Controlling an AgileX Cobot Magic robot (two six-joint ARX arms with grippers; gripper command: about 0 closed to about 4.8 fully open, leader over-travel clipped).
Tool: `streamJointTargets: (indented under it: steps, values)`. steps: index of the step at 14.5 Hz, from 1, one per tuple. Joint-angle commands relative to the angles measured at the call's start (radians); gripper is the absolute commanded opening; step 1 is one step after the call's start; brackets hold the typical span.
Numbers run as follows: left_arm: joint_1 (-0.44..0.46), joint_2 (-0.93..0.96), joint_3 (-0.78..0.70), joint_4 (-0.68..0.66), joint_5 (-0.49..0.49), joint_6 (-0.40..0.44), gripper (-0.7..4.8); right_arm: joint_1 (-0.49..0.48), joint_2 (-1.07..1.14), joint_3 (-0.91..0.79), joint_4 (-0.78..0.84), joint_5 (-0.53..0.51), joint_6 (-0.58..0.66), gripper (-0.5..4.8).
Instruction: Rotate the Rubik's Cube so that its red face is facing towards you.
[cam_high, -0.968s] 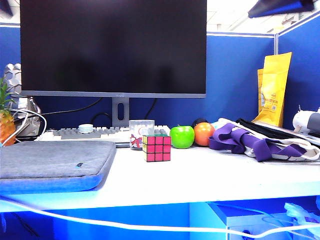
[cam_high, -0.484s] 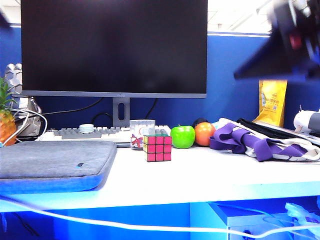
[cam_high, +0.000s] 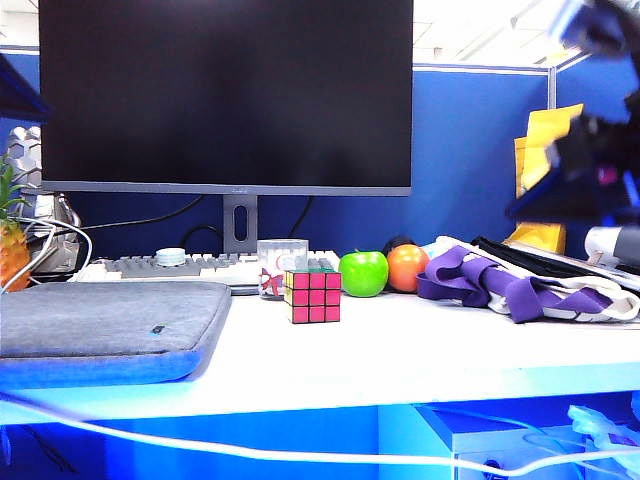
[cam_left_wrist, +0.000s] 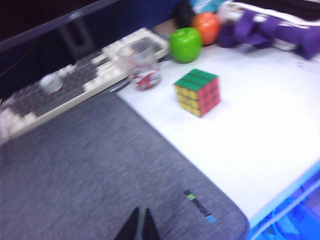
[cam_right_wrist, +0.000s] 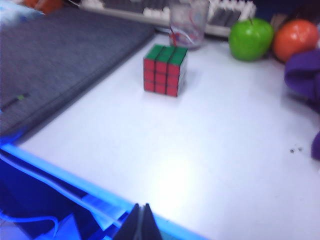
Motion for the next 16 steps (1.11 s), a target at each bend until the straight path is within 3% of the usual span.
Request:
streamJointTargets:
  steps: [1,9,12,13,16]
  values:
    - [-0.003,-0.003,0.0,0.008,-0.001,-0.069,-0.01,0.003,0.009,0.001,0.016,0.0,-0.003,-0.01]
    - [-0.003,-0.004,-0.003,0.009,0.0,-0.069,-0.01,0.003,-0.007,-0.009,0.009,-0.003,-0.003,-0.01]
    - [0.033,-0.114,-0.008,-0.055,0.002,-0.069,-0.01,0.003,-0.106,-0.088,0.006,0.0,-0.003,-0.01]
    - [0.079,-0.147,-0.007,-0.063,0.006,-0.069,-0.01,-0.001,-0.165,-0.119,-0.016,-0.001,-0.003,-0.01]
    - [0.429,-0.243,0.002,-0.062,0.087,-0.069,-0.01,-0.096,-0.482,-0.136,-0.34,-0.007,-0.003,-0.01]
